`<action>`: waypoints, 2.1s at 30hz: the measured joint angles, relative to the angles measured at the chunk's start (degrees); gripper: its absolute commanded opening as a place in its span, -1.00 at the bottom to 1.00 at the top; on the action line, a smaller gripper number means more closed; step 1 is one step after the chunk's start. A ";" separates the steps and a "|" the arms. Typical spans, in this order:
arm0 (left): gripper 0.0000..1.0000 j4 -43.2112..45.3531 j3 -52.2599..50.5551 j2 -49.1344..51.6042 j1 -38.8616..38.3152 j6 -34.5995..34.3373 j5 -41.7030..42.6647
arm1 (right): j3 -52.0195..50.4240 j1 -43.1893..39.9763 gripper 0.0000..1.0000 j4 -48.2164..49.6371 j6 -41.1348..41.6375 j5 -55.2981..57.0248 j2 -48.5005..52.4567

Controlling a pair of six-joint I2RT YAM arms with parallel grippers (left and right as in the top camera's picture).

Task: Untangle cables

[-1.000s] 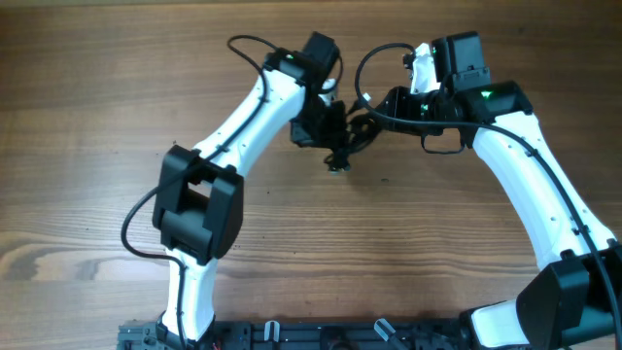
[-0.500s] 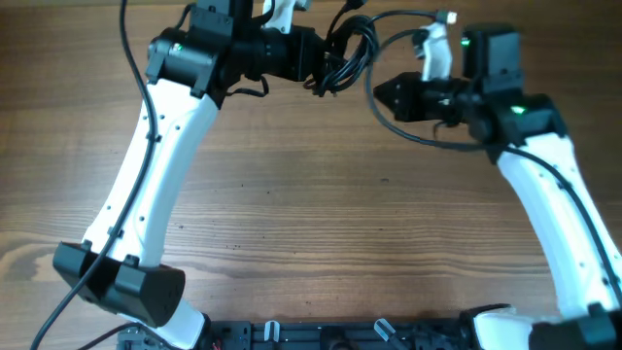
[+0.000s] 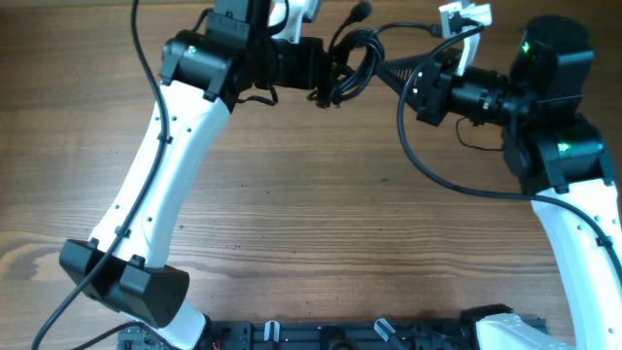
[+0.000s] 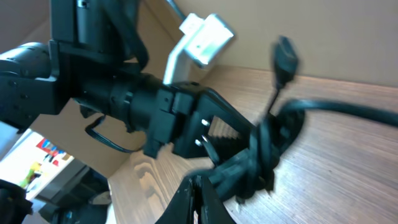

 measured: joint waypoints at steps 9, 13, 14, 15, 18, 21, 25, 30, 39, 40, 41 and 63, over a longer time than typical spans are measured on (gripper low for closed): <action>-0.92 0.07 -0.02 0.46 -1.64 -0.15 -0.15 | 0.63 3.02 -0.91 -14.16 9.53 25.05 7.78; -0.92 0.79 -0.02 0.46 -1.05 -0.37 1.84 | 0.61 3.10 -0.80 -11.32 7.67 25.92 8.00; -0.92 0.87 -0.02 0.46 -0.87 -0.39 1.73 | 0.59 3.10 -0.78 -9.92 6.71 24.63 7.87; -0.92 0.72 -0.02 0.46 -0.85 -0.39 1.55 | 0.59 3.10 -0.77 -9.29 5.60 23.39 7.06; -0.92 0.46 -0.02 0.46 -0.85 -0.37 0.59 | 0.59 3.10 -0.77 -9.40 4.50 21.81 3.04; -0.92 0.24 -0.02 0.46 -0.85 -0.39 -1.03 | 0.61 3.10 -0.77 -11.96 4.26 20.02 -1.05; -0.92 -0.09 -0.02 0.46 -0.85 -0.39 -1.49 | 0.66 3.10 -0.79 -17.97 4.00 19.15 -0.50; -0.92 -0.20 -0.02 0.46 -0.85 -1.27 -1.66 | 0.66 3.17 -0.84 -19.10 3.80 18.49 4.90; -0.92 -0.39 -0.02 0.46 -0.85 -2.58 -2.56 | 0.66 5.68 -0.82 -15.72 2.71 19.41 8.46; -0.92 -0.26 -0.02 0.46 -0.85 -2.78 -2.84 | 0.66 5.68 -0.82 -14.19 2.71 19.39 9.75; -0.92 -0.22 -0.02 0.46 -0.90 -2.78 -3.02 | 0.66 5.73 -0.82 -13.57 2.71 19.43 10.49; -0.92 -0.20 -0.02 0.87 -4.42 -3.48 -0.15 | 0.72 -11.10 0.33 -13.99 3.13 11.34 1.66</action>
